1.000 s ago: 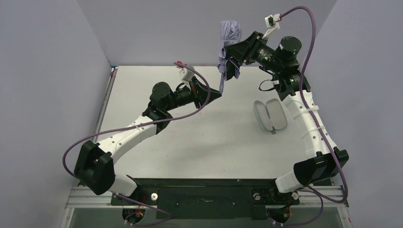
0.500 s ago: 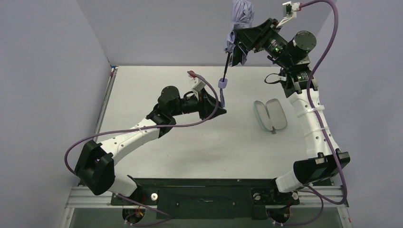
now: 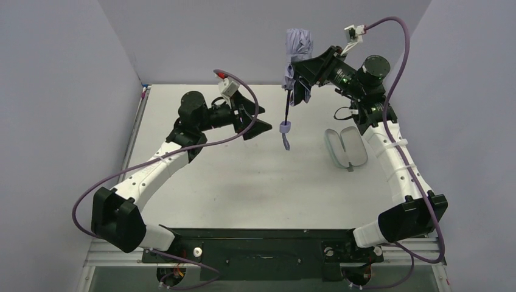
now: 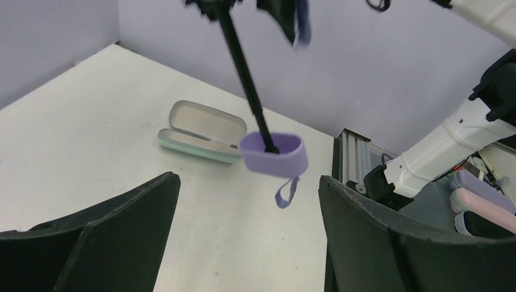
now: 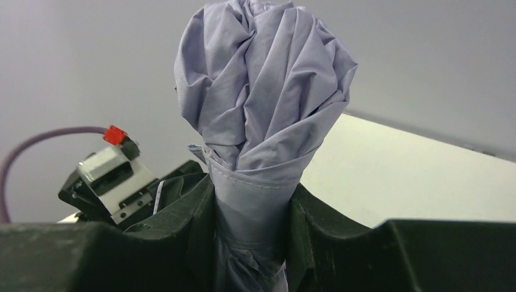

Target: Open the umbrella

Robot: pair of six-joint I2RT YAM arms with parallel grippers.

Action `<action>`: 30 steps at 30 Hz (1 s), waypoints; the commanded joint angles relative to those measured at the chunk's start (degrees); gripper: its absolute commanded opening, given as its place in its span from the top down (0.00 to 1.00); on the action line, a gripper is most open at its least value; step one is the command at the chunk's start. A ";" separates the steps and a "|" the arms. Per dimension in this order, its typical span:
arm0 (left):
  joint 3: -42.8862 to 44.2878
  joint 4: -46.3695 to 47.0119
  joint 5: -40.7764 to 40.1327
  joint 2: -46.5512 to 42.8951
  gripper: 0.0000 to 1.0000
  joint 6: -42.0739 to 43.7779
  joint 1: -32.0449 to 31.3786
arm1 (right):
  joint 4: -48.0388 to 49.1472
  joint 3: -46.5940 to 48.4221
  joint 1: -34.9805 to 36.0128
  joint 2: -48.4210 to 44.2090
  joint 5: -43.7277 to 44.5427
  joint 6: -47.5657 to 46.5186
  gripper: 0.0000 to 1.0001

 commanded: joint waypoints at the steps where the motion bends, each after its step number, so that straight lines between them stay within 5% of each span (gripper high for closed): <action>1: 4.79 -0.71 3.57 -0.20 0.17 0.20 -0.52 | 6.89 -1.11 1.71 -4.90 -1.80 -1.90 1.00; 14: 12.98 8.21 6.09 11.48 0.20 -17.26 -3.63 | 8.24 -1.40 4.92 -4.27 -1.30 -1.28 1.00; 23: 12.37 5.83 8.49 14.65 0.52 -17.20 -5.12 | 11.05 5.15 4.67 0.66 -0.84 1.44 1.00; 30: 8.86 6.38 9.40 14.08 0.61 -15.77 -5.33 | 12.34 10.31 3.17 3.92 -0.43 2.92 1.00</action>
